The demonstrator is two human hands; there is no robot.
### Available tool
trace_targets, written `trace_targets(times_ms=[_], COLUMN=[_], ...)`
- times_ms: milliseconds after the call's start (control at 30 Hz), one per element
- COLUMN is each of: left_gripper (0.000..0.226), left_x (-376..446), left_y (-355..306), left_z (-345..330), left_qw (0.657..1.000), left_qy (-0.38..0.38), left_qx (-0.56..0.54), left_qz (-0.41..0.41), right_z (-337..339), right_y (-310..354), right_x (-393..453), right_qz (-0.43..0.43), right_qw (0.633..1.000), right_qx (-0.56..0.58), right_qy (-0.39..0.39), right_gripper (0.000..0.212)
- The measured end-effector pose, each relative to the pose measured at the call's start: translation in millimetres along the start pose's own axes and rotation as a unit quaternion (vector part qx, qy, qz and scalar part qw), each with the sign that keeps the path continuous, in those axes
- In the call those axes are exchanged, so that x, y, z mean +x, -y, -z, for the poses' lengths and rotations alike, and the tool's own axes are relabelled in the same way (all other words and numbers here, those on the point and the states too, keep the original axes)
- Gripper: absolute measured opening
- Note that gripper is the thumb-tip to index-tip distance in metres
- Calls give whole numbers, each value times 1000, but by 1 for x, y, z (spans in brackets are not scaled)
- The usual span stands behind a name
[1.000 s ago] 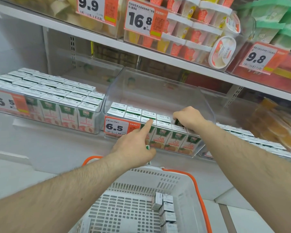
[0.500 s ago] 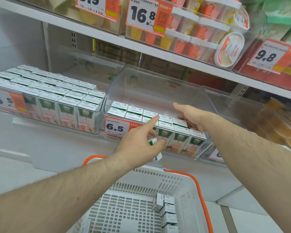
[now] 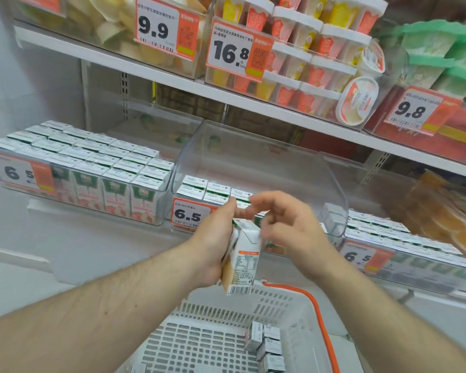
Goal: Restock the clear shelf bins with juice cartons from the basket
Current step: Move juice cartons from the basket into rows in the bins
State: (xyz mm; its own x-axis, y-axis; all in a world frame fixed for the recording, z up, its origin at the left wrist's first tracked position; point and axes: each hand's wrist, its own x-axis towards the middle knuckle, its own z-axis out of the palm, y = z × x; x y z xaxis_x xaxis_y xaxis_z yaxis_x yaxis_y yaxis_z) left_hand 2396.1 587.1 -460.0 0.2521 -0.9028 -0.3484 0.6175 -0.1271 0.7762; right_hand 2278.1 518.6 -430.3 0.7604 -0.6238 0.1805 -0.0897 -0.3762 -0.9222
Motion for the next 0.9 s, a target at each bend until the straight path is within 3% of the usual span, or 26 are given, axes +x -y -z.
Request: trace_targets(times_ms=[100,200,300,433,533,600,733,900], left_gripper=[63,61,54,28,46,41,23,43], left_x=[-7,-6,0,3,-3,-4,-1,-4], left_y=[-2,-3,-6,-5,6,16,20,17], left_z=[1,4,10,25,27,21,17,12], left_qw=[995,996,995,956,908,874,854,828], left_qy=[78,84,59,36,89,83,4,44], left_qx=[-19,-10,46,164,295,365,377,411], left_qz=[58,29,-62,-239,-283,-311,-359,-379], right_z=[-8,-12,-12,-9,-15,-20,-23,-6], right_y=[7,14,14,6,6,6,11,29], right_x=[-8,-10,-11,-13,-18,-18,-21,-21], right_qz=[-34,-63,-62,-54,-57,-61,-34,34], right_qw=[997,996,993,957,935,933,940,907], right_qx=[-25,-46,-89,-170,-207,-207,-240,-369], right_qy=[69,42,-49,-230,-283,-289,-242,-199], right_gripper=[66,65,66,68,80,84,89,63])
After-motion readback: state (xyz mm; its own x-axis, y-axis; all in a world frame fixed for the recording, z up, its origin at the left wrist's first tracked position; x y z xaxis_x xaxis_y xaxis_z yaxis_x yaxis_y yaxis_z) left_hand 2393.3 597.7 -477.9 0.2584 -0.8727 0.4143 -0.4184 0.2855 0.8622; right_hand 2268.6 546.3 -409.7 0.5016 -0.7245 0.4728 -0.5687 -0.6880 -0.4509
